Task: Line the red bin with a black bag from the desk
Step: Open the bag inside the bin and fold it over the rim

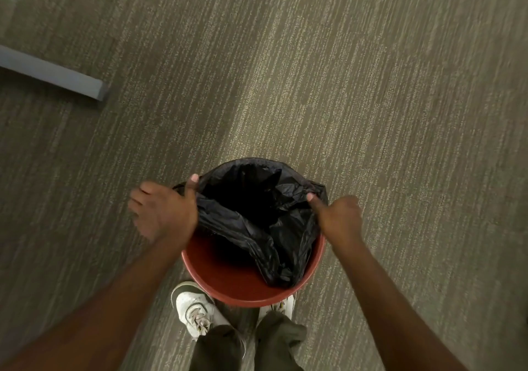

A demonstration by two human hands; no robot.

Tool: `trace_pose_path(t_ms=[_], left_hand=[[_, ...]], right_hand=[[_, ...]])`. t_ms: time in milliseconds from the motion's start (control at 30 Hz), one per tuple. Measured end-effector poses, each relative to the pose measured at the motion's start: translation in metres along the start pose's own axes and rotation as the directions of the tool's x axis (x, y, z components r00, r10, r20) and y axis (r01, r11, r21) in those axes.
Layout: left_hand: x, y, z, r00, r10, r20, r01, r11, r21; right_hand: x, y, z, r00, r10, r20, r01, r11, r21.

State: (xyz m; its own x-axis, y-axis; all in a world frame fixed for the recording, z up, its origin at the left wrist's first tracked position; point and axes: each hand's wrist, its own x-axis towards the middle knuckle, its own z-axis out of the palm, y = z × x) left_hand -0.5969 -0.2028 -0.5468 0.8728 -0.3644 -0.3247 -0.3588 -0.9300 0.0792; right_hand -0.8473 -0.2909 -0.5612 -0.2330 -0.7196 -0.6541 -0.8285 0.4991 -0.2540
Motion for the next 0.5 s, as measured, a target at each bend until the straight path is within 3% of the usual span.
trace_pose_path(t_ms=[33,133,300,400,500], left_hand=[[-0.009,0.002,0.002,0.999,-0.046,0.020,0.047,0.999,-0.026],[-0.024,0.001,0.018,0.936,-0.243,0.255,0.278,0.954,-0.115],[-0.027,-0.009,0.034,0.878,-0.267,0.397,0.403,0.860,-0.313],[-0.018,-0.019,0.035,0.814,-0.324,0.482,0.547,0.706,-0.450],[-0.013,-0.026,0.023,0.731,-0.278,0.623,0.671,0.458,-0.583]], right_hand=[[-0.014,-0.001,0.002,1.000,0.006,-0.016,-0.005,1.000,0.021],[-0.039,0.005,0.013,0.998,0.057,-0.003,-0.057,0.998,0.040],[-0.042,0.027,0.015,0.997,0.068,-0.047,-0.068,0.998,-0.010],[-0.036,0.048,0.008,0.988,0.154,-0.016,-0.146,0.962,0.229],[-0.028,0.067,-0.004,0.933,0.282,0.224,-0.359,0.710,0.606]])
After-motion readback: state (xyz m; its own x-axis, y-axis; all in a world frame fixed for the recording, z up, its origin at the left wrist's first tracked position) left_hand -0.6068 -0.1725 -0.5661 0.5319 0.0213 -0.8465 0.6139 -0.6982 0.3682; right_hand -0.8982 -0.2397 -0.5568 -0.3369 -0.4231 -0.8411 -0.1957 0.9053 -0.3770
